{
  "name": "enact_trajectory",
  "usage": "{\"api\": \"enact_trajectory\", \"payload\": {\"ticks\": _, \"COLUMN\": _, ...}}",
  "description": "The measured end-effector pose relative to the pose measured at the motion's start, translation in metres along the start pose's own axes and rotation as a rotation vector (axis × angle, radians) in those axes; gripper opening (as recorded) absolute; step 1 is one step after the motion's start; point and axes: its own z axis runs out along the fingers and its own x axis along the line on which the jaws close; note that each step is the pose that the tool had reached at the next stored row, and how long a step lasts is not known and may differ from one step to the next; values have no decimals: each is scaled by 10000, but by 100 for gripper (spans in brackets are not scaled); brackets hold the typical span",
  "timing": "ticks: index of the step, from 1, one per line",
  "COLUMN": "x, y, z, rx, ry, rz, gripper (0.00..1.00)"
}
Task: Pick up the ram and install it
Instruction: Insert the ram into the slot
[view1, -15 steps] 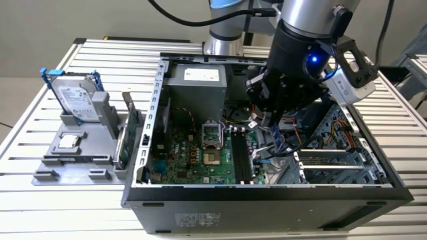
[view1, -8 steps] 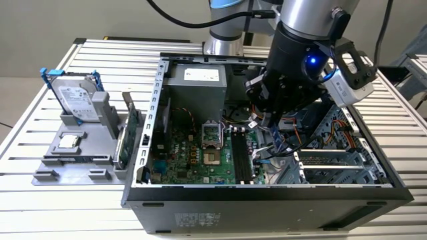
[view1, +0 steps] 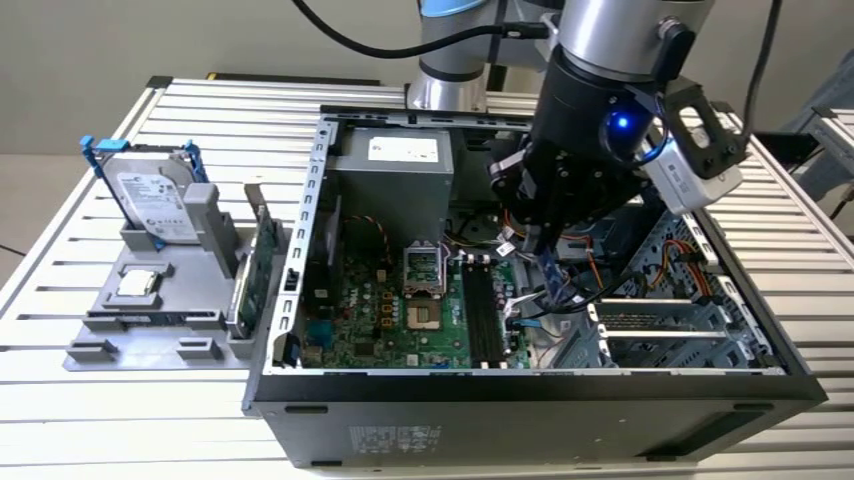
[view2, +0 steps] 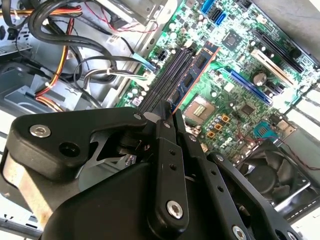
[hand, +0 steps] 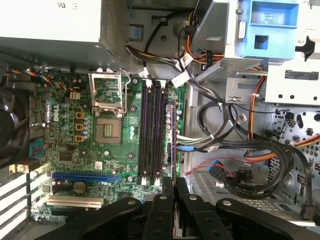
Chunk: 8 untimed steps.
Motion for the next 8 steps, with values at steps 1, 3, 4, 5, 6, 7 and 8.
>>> {"api": "enact_trajectory", "payload": {"ticks": 1, "x": 0, "y": 6, "z": 3, "rx": 2, "ry": 0, "rz": 1, "gripper": 0}}
{"api": "enact_trajectory", "payload": {"ticks": 3, "x": 0, "y": 20, "z": 9, "rx": 5, "ry": 0, "rz": 2, "gripper": 0}}
{"api": "enact_trajectory", "payload": {"ticks": 4, "x": -1, "y": 27, "z": 12, "rx": 7, "ry": 0, "rz": 2, "gripper": 0}}
{"api": "enact_trajectory", "payload": {"ticks": 5, "x": -1, "y": 34, "z": 15, "rx": 9, "ry": 0, "rz": 1, "gripper": 0}}
{"api": "enact_trajectory", "payload": {"ticks": 6, "x": -1, "y": 41, "z": 19, "rx": 10, "ry": 0, "rz": 1, "gripper": 0}}
{"api": "enact_trajectory", "payload": {"ticks": 7, "x": -2, "y": 48, "z": 22, "rx": 11, "ry": 1, "rz": 1, "gripper": 0}}
{"api": "enact_trajectory", "payload": {"ticks": 8, "x": -2, "y": 55, "z": 26, "rx": 12, "ry": 0, "rz": 2, "gripper": 0}}
